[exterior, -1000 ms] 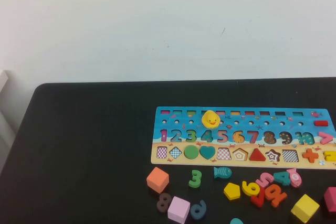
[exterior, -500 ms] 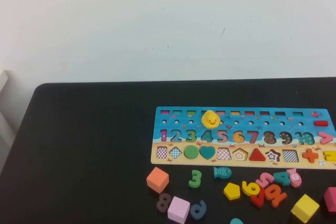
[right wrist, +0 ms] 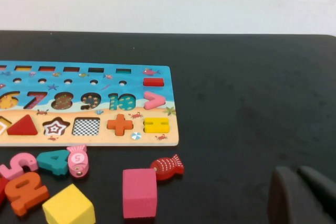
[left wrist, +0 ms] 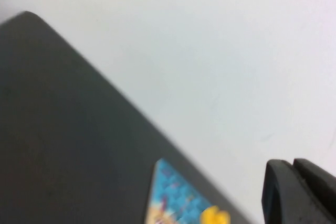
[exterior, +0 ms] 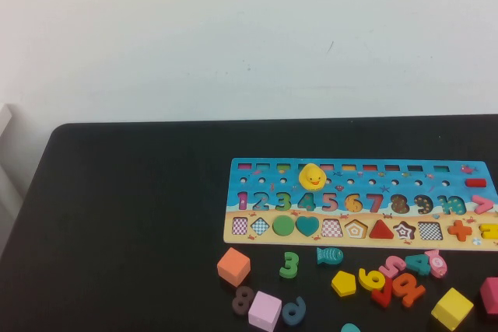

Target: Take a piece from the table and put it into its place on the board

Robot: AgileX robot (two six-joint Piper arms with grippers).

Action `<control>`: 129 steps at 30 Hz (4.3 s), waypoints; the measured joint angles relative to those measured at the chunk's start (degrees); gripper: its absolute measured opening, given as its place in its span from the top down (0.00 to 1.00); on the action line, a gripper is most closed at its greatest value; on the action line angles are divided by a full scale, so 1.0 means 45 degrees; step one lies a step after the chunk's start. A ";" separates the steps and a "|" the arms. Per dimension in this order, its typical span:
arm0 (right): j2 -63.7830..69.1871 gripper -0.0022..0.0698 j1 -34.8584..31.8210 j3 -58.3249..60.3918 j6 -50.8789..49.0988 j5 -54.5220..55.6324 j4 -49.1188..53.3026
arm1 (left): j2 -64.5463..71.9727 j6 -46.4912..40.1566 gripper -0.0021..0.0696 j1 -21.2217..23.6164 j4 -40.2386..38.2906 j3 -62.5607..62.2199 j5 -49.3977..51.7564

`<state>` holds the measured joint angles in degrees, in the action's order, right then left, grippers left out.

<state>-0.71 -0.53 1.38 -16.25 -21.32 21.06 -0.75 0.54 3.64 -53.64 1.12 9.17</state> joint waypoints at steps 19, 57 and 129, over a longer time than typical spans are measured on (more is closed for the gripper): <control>0.0000 0.94 0.0000 0.0000 0.0000 0.0000 0.0000 | 0.3246 -0.8124 0.97 -0.0064 0.1300 -0.5868 0.6149; 0.0000 0.94 0.0000 0.0000 -0.0009 0.0000 0.0000 | 2.6071 -0.9680 0.97 -0.8685 0.9786 -2.4196 1.3388; 0.0000 0.94 0.0000 0.0000 -0.0009 0.0000 0.0000 | 3.1821 -0.6630 0.31 -1.1440 1.1485 -2.4705 0.8189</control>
<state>-0.71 -0.53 1.38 -16.29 -21.32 21.06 142.45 -29.29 -47.84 -1.96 -110.06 46.02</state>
